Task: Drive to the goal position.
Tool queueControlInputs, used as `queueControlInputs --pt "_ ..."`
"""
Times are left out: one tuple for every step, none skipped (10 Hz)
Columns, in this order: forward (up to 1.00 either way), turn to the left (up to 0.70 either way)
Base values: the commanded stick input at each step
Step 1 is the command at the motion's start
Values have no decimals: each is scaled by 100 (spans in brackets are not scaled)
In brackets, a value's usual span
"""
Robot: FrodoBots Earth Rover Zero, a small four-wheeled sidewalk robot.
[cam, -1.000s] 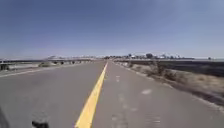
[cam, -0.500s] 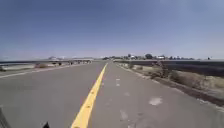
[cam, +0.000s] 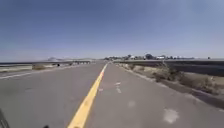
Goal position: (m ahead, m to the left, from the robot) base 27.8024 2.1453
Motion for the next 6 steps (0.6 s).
queueControlInputs --pt "85 0" --pt "85 34" --pt "85 34" --pt "85 0" --pt "85 0" --pt "85 0"
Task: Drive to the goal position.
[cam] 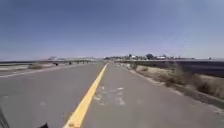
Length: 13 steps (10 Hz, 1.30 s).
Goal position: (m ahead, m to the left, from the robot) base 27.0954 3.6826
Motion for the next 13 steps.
queueControlInputs --pt "85 0" --pt "85 0" --pt "85 0" --pt "85 0" --pt "85 0" --pt "85 0" --pt "85 0" --pt "85 0" --pt "85 0" --pt "85 0" --pt "85 0" --pt "85 0" --pt "85 0"
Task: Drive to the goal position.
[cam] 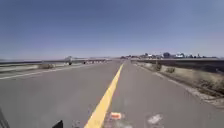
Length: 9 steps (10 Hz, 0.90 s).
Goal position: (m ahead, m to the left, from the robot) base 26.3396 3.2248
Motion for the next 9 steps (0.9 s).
queueControlInputs --pt "85 0" --pt "85 0" --pt "85 0" --pt "85 0" --pt "85 0" --pt "85 0" --pt "85 0" --pt "85 0" --pt "85 0"
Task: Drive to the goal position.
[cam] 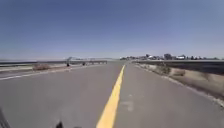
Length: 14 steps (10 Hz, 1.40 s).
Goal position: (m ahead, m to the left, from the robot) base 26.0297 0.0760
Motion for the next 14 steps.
queueControlInputs --pt "85 0" --pt "85 0" --pt "85 0" --pt "85 0" --pt "85 0" --pt "85 0" --pt "85 0" --pt "85 0" --pt "85 0" --pt "85 0" --pt "85 0" --pt "85 0" --pt "85 -8" --pt "85 -25"
